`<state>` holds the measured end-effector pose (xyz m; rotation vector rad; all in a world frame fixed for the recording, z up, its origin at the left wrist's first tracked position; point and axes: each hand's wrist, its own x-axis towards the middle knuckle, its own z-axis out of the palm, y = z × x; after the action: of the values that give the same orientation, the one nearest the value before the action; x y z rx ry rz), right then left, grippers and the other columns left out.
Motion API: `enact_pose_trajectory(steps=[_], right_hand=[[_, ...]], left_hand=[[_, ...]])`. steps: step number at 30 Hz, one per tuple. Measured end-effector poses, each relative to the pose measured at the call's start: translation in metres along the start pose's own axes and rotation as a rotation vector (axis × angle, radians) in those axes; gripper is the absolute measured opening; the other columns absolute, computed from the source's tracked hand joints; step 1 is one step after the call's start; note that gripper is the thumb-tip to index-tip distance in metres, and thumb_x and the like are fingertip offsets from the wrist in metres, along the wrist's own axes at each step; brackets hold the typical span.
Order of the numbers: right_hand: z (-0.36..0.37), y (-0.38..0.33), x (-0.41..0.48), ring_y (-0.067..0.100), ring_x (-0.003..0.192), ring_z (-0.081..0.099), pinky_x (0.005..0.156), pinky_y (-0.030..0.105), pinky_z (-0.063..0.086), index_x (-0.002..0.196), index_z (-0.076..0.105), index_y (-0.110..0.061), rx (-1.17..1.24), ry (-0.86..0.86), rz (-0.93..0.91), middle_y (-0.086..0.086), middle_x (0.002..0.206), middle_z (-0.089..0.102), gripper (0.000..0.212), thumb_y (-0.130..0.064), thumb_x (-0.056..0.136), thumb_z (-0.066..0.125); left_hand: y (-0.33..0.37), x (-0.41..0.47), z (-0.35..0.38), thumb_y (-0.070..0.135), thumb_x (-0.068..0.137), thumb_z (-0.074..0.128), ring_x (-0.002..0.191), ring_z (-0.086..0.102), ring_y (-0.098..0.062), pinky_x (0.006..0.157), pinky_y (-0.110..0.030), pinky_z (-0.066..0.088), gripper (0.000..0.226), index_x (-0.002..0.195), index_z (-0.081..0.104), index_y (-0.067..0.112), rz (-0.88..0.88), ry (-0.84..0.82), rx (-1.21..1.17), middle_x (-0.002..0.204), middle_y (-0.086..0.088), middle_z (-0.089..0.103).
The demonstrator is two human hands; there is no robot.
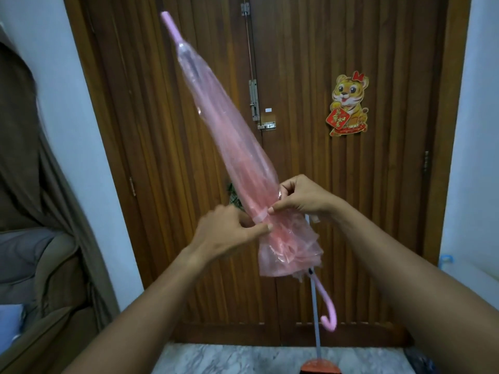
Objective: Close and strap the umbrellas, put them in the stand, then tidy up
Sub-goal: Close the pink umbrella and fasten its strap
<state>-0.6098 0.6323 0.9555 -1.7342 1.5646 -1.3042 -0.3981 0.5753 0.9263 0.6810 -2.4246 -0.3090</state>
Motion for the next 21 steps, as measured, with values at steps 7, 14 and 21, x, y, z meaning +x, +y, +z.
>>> enact_pose_trajectory(steps=[7,14,21], right_hand=[[0.024,-0.020,0.010,0.018,0.063,0.060,0.064,0.042,0.057,0.077,0.064,0.006,-0.510,-0.166,-0.117,0.016,0.071,0.064,0.010,0.002,0.077,0.073],[0.037,-0.040,0.010,0.009,0.062,0.064,0.063,0.035,0.059,0.065,0.067,-0.016,-0.756,-0.096,-0.211,-0.004,0.063,0.067,0.015,-0.010,0.072,0.079],[0.047,-0.027,0.001,0.018,0.089,0.062,0.058,0.027,0.048,0.072,0.069,-0.014,-1.061,0.480,-0.757,-0.001,0.101,0.072,0.015,-0.023,0.079,0.079]], left_hand=[[-0.016,0.008,0.001,0.065,0.078,0.054,0.153,0.007,-0.036,0.119,-0.057,0.007,0.102,0.158,0.012,0.018,0.333,0.329,1.034,0.165,-0.016,0.016],[-0.028,0.012,0.013,0.031,0.082,0.069,0.072,0.067,-0.026,0.067,-0.037,0.054,0.063,0.137,0.041,0.015,0.018,0.230,0.894,0.087,-0.004,0.069],[-0.033,0.012,0.018,0.025,0.071,0.063,0.051,0.056,-0.019,0.047,-0.032,0.052,0.010,0.074,0.057,0.018,-0.395,0.346,0.251,0.063,0.001,0.058]])
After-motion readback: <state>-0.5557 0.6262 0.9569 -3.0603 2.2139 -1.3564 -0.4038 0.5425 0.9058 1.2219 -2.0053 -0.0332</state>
